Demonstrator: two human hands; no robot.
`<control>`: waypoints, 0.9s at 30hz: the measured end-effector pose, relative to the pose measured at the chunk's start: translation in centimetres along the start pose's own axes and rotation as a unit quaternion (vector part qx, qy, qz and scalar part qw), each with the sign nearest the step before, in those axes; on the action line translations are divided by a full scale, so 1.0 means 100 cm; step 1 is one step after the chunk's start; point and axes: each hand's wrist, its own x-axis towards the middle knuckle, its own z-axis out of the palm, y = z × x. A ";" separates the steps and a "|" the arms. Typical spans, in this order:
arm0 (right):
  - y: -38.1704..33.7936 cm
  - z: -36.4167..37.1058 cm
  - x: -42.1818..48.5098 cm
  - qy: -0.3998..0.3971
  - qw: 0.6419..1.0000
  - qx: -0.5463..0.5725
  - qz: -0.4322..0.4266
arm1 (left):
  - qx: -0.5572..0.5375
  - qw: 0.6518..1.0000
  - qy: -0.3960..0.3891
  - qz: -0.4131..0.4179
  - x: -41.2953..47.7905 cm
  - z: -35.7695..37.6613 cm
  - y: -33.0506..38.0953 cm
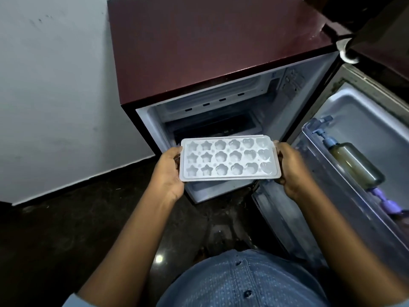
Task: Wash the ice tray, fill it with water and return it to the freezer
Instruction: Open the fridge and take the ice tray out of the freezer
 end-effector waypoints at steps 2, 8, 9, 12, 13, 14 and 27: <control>0.001 -0.001 -0.016 0.006 1.000 0.009 -0.010 | 0.019 1.000 -0.023 -0.001 -0.009 -0.007 0.001; 0.017 -0.007 -0.051 0.054 0.997 -0.003 -0.061 | 0.067 0.994 -0.083 0.002 -0.033 -0.022 0.003; 0.021 -0.008 -0.056 0.064 0.995 -0.014 -0.069 | 0.077 0.993 -0.085 0.000 -0.036 -0.024 0.003; 0.033 -0.009 -0.070 0.084 0.992 -0.025 -0.088 | 0.108 0.991 -0.082 -0.003 -0.044 -0.029 0.005; 0.037 -0.008 -0.074 0.088 0.991 -0.027 -0.096 | 0.116 0.990 -0.083 -0.003 -0.045 -0.030 0.005; 0.041 -0.007 -0.079 0.095 0.990 -0.029 -0.101 | 0.124 0.988 -0.087 -0.004 -0.047 -0.031 0.005; 0.064 -0.019 -0.151 0.220 0.964 0.056 -0.140 | 0.212 0.962 -0.170 -0.009 -0.061 -0.015 0.005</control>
